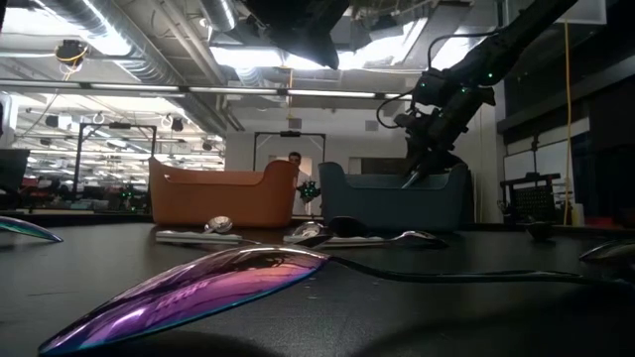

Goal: Sort silverware by color (type)
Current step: Put the blue spoon into the top blue bin

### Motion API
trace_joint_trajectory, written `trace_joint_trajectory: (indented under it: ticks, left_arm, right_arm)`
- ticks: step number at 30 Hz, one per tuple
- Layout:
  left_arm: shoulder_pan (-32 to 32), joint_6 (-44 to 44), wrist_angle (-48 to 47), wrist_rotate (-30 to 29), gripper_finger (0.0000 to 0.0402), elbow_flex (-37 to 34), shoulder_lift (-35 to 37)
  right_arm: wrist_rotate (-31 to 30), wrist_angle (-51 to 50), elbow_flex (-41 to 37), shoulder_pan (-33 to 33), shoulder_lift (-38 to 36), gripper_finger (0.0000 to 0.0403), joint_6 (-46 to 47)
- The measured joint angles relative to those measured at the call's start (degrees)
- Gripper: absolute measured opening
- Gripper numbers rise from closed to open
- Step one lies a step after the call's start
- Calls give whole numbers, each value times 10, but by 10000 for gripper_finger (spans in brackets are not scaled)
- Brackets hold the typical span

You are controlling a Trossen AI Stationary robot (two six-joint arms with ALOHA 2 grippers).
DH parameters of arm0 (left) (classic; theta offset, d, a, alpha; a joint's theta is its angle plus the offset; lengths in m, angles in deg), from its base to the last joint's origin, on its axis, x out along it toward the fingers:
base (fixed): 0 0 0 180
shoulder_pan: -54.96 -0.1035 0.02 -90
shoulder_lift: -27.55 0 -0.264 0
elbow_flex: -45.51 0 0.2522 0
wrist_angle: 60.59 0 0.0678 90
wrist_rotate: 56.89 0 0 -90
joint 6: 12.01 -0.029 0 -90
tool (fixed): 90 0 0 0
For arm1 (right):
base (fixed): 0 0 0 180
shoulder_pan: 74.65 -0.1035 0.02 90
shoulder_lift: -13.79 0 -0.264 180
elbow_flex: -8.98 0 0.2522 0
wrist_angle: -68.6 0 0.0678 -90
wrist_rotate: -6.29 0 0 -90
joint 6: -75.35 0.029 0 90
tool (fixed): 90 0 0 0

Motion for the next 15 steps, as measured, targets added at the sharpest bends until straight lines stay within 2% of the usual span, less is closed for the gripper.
trace_joint_trajectory:
  ticks: [8, 15]
  left_arm:
    - [0, 90, -54, 2, 118, 0, 0]
    - [0, 152, -115, 69, 118, 0, 0]
  right_arm:
    - [1, 0, 0, 0, 0, 117, 0]
    - [-10, -19, 22, 0, 1, 117, -4]
